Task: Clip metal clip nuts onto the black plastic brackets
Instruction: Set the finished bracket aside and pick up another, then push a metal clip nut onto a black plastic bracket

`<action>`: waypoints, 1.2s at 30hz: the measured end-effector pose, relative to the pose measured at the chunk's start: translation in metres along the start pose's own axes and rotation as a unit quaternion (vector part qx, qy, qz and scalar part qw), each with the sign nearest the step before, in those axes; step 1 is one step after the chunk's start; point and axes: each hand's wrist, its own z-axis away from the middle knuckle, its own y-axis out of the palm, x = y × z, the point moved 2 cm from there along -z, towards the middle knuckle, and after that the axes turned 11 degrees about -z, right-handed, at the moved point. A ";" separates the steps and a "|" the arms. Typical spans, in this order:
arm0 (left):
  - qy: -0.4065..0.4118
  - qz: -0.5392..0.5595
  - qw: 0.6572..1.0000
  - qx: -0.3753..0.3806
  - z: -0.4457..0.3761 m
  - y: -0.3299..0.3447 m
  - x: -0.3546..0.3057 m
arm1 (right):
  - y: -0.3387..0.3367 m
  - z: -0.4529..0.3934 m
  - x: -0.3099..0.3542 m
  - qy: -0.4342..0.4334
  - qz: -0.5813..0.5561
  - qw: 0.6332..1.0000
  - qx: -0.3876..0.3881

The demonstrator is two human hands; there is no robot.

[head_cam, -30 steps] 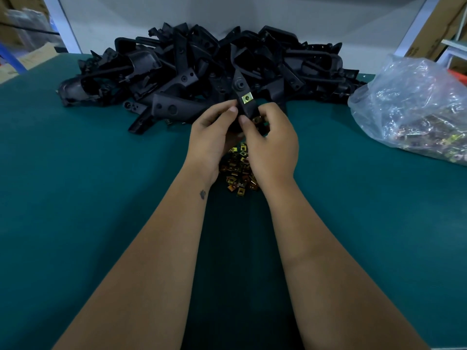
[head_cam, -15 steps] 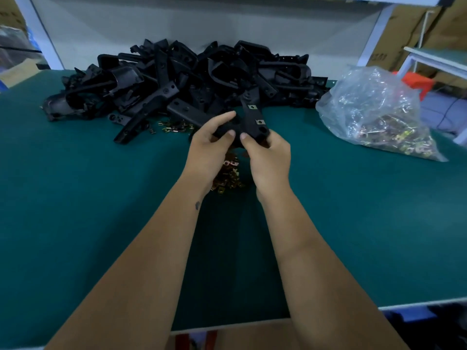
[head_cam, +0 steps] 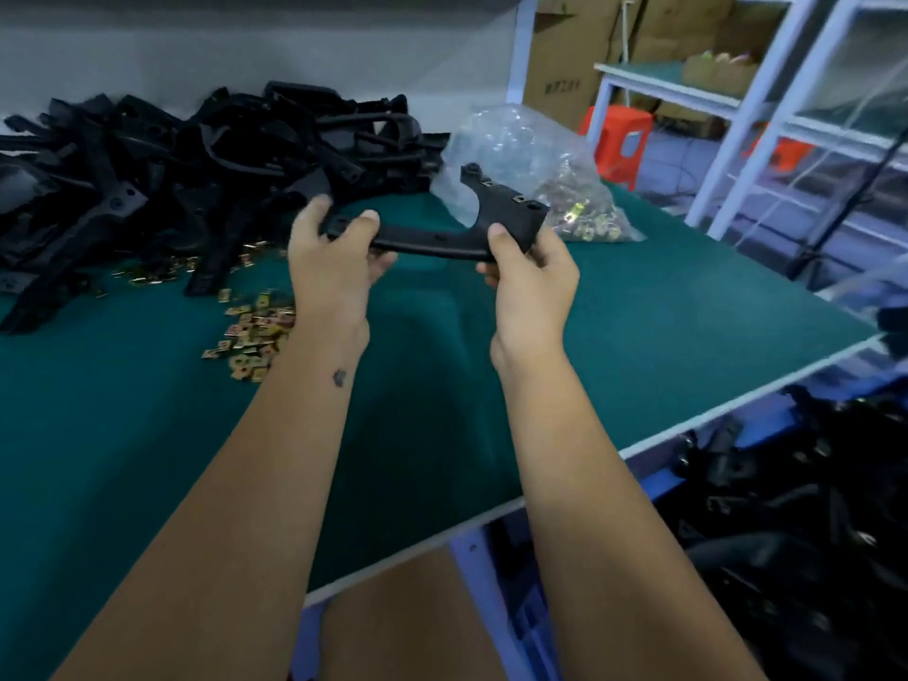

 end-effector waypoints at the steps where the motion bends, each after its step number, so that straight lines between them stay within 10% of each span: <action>1: 0.005 -0.009 0.999 0.031 0.009 0.017 0.002 | -0.014 -0.006 0.011 -0.016 -0.010 1.000 -0.021; 12: 0.019 -0.064 0.915 0.398 0.179 0.187 0.040 | -0.233 -0.021 0.112 -0.127 -0.076 0.922 -0.359; 24: -0.016 -0.289 0.772 0.566 0.275 0.207 0.147 | -0.383 0.026 0.141 -0.005 0.138 0.907 -0.398; 28: 0.007 -0.279 0.723 0.631 0.276 0.211 0.142 | -0.403 0.022 0.156 -0.007 0.222 0.847 -0.484; 32: -0.003 -0.308 0.734 0.605 0.254 0.200 0.139 | -0.400 0.025 0.155 0.087 0.375 0.732 -0.562; 36: -0.029 -0.262 0.769 0.583 0.236 0.195 0.118 | -0.352 0.006 0.139 0.004 0.437 0.748 -0.500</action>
